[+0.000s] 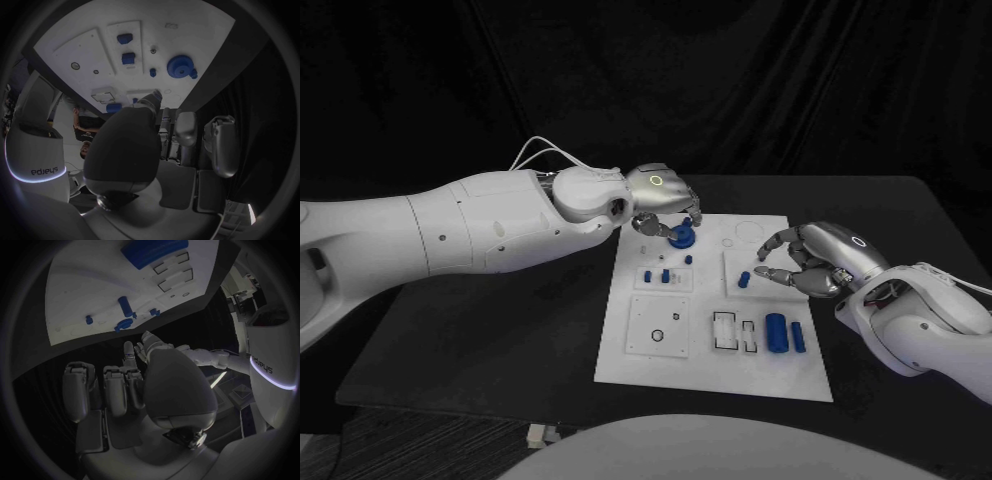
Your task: Assemble the parts on the task board
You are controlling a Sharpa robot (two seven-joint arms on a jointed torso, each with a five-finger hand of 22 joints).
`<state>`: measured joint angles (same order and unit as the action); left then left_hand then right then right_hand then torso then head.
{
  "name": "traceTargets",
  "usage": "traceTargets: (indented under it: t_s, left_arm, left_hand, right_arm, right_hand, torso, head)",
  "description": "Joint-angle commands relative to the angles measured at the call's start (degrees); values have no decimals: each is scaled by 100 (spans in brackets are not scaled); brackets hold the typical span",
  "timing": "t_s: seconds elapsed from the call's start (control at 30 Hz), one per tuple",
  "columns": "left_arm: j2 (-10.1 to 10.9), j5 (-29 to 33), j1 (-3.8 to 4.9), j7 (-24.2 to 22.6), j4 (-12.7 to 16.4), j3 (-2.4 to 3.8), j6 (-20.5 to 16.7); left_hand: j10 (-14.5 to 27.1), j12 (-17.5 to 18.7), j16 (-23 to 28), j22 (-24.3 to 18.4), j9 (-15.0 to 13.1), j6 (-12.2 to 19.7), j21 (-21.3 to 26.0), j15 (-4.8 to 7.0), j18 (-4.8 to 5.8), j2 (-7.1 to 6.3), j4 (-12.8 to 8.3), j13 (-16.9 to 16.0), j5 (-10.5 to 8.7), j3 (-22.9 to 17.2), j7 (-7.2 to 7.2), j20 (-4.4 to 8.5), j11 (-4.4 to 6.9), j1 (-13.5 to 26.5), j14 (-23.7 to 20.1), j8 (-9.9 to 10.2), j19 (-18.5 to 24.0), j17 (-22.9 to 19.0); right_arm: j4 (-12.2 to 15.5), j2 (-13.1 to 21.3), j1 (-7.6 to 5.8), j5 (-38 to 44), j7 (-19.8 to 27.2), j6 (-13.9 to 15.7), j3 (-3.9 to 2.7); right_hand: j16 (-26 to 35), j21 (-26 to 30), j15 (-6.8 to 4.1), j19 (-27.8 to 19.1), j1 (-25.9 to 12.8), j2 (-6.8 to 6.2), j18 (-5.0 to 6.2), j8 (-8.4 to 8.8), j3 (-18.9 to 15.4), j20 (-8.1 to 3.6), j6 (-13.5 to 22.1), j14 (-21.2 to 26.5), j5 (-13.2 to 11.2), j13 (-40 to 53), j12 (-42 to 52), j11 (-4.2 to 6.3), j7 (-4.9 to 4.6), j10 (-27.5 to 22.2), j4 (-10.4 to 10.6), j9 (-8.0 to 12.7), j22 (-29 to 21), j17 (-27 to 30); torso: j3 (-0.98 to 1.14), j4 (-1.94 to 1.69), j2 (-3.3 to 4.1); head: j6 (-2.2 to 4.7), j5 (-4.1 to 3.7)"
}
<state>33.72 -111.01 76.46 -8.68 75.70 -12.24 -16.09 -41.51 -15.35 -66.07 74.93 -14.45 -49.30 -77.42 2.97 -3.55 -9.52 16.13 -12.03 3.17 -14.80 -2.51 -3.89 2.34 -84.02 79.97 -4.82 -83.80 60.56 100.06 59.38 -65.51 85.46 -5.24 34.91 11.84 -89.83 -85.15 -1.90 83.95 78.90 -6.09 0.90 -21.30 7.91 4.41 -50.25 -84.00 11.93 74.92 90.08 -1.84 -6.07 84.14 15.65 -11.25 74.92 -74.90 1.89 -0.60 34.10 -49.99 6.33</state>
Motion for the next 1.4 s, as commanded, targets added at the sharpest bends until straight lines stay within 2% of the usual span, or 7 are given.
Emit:
traceTargets:
  t_s: [0.03, 0.17, 0.27, 0.43, 0.83, 1.27, 1.4]
  left_arm:
    - [-37, -161, -34, -135, -34, 6, -147]
    - [-82, -164, -73, -123, -83, 6, -118]
    - [-126, -165, -99, -107, -122, 6, -66]
    - [-206, -165, -145, -103, -206, 6, 7]
    - [-431, -165, -303, -148, -461, 6, 192]
    - [-708, -165, -428, -232, -767, 7, 331]
    - [-804, -165, -468, -256, -871, 7, 383]
  left_hand:
    - [-93, -61, -35, 1127, 14, -77, 16, 31, 70, 18, -19, 11, -27, 6, 28, 19, 2, 35, -15, -42, -50, -26]
    - [-182, -118, -29, 1125, 29, -118, 26, 31, 69, 39, -33, 14, -26, 3, 47, 19, 1, 42, -32, -63, -46, -56]
    - [-481, -290, -163, 1149, 55, -208, -50, 38, 85, 77, -75, -22, -21, -10, 85, 21, -14, 47, 26, -116, -87, 42]
    - [-687, -394, -225, 1156, 74, -315, -71, 43, 90, 97, -103, -52, -22, -23, 141, 24, 8, 67, 44, -185, -103, 47]
    - [-886, -447, -230, 1153, 96, -395, -62, 39, 88, 112, -166, -55, 8, -93, 166, 22, 29, 9, 33, -234, -102, -11]
    - [-984, -430, -255, 1148, 119, -451, -40, 33, 85, 115, -210, -27, 79, -175, 191, 17, 24, -26, 36, -255, -93, -26]
    - [-1017, -423, -266, 1144, 126, -475, -28, 32, 82, 121, -220, -18, 85, -200, 190, 15, 22, -33, 39, -256, -87, -25]
  right_arm:
    - [11, 0, 13, -28, 93, 173, -2]
    - [0, -12, 14, -31, 85, 156, -2]
    - [-4, -15, 14, -32, 85, 159, -2]
    - [11, -9, 16, -33, 101, 183, -1]
    - [73, 20, 21, -33, 166, 255, -1]
    - [118, 42, 24, -33, 184, 279, -1]
    - [122, 43, 25, -33, 187, 279, -1]
  right_hand:
    - [-17, -24, -33, 360, -55, -10, 40, 12, 3, -37, -46, -600, -17, 1508, -8, 32, -4, 586, 36, -6, 1336, -1510]
    - [-17, -7, -34, 351, -42, -7, 45, 13, 6, -38, -44, -600, -24, 1508, -8, 33, -1, 586, 29, -6, 1330, -1510]
    - [-17, -6, -34, 351, -35, -4, 45, 13, 9, -38, -44, -600, -20, 1508, -8, 34, 0, 586, 26, -7, 1329, -1510]
    - [-17, -3, -34, 349, -35, -4, 46, 14, 9, -38, -44, -600, -20, 1508, -8, 34, 0, 586, 25, -7, 1328, -1510]
    - [-17, -8, -35, 352, -24, -1, 45, 12, 11, -38, -48, -600, -10, 1508, -8, 35, 1, 586, 21, -8, 1330, -1510]
    - [-17, -15, -36, 356, -19, 1, 42, 11, 13, -39, -51, -600, 0, 1508, -8, 36, 2, 586, 19, -9, 1333, -1510]
    - [-17, -15, -36, 356, -19, 1, 42, 11, 13, -39, -51, -600, 0, 1508, -8, 36, 2, 586, 19, -9, 1333, -1510]
  torso:
    - [-1, -5, 3]
    - [0, -5, -3]
    - [2, -3, -3]
    - [0, -2, -1]
    - [2, -3, -1]
    - [2, -1, 1]
    - [1, 0, 0]
  head:
    - [-1, -3]
    - [-1, 12]
    - [-1, 18]
    - [-1, 13]
    - [-1, -15]
    - [-1, 8]
    - [-1, 40]
